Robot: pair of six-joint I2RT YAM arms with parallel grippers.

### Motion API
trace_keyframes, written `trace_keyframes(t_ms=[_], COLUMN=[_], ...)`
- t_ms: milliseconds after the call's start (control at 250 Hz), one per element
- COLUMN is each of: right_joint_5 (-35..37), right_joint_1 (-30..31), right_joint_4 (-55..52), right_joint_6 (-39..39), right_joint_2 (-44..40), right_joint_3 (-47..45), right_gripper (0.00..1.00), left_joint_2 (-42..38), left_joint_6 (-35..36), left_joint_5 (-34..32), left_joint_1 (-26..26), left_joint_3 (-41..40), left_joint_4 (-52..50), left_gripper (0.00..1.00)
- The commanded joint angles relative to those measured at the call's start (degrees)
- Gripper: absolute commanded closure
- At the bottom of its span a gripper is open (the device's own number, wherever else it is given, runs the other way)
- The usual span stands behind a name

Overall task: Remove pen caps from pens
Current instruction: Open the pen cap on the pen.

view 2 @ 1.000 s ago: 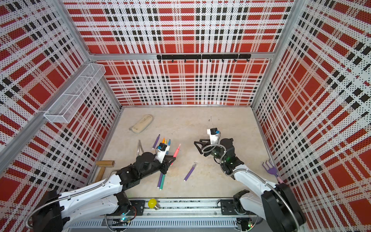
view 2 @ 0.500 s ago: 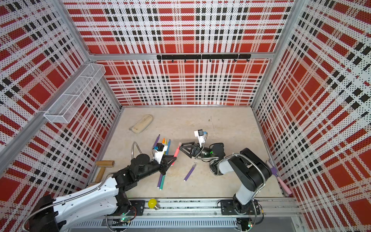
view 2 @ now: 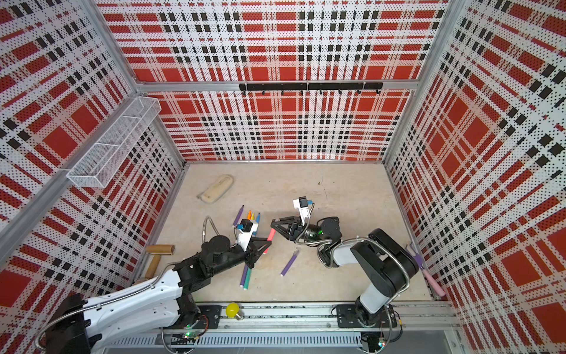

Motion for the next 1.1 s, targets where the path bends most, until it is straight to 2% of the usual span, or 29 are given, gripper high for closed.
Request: trace_keyframes(t_ms=[0, 128, 436, 656, 824, 956, 1096], right_joint_5=[0.58, 0.48, 2.24, 4.62, 7.57, 9.23, 8.87], right_joint_1=[0.31, 0.29, -1.0, -3.94, -6.74, -8.5, -9.94], right_joint_4=[-0.23, 2.03, -2.61, -12.58, -12.8, -6.73, 12.57], right_joint_6=[-2.81, -1.9, -3.73, -8.7, -8.82, -5.0, 8.84], right_joint_2=[-1.08, -0.29, -3.02, -7.76, -9.8, -9.34, -2.5], right_joint_3=[0.99, 0.8, 3.75, 8.33, 8.48, 7.63, 7.62], right_gripper=[0.83, 1.0, 1.0, 1.0, 1.0, 1.0, 1.0], left_joint_2=[0.87, 1.66, 4.08, 2.05, 1.28, 2.79, 5.16], left_joint_6=[-0.28, -0.24, -2.02, -4.01, -5.09, -5.54, -6.02], left_joint_5=[0.62, 0.62, 0.71, 0.4, 1.21, 2.18, 2.81], left_joint_1=[-0.68, -1.13, -3.41, -3.41, -3.33, -3.41, -3.92], left_joint_3=[0.94, 1.01, -0.96, -3.65, -5.17, -5.76, -6.04], left_joint_4=[1.62, 2.06, 2.36, -0.36, -1.54, -1.44, -0.19], left_gripper=[0.93, 0.93, 0.96, 0.98, 1.0, 1.0, 1.0])
